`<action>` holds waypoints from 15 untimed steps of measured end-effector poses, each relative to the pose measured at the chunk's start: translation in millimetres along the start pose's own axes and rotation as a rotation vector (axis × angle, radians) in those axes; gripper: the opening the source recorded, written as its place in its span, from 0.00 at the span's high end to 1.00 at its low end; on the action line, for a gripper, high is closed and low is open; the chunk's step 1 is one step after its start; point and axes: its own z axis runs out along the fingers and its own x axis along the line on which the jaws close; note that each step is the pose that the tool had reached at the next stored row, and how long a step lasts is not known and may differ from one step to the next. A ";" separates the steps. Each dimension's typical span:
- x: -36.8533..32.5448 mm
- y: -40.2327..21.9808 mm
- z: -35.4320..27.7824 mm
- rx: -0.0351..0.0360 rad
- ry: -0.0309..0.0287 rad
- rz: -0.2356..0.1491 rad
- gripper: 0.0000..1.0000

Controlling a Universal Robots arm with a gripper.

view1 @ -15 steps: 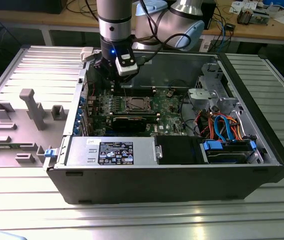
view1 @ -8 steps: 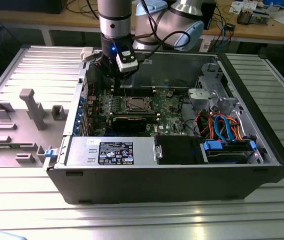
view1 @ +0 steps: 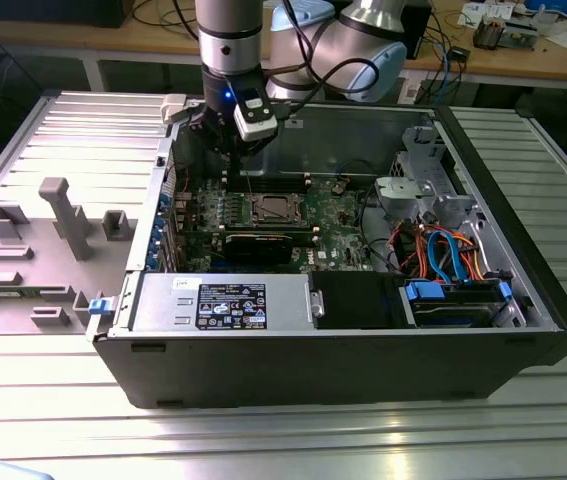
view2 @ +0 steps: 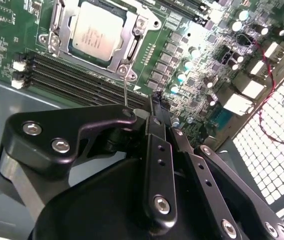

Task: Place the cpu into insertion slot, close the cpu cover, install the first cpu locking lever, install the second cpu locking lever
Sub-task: 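Install the first cpu locking lever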

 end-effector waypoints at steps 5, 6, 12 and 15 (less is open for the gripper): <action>0.5 4.5 0.7 -0.0001 -0.0015 -0.004 0.89; 0.5 5.6 0.8 -0.0001 -0.0016 -0.006 0.89; 0.7 6.6 1.0 -0.0009 -0.0072 -0.055 0.89; 0.6 6.6 1.0 -0.0017 -0.0172 -0.056 0.89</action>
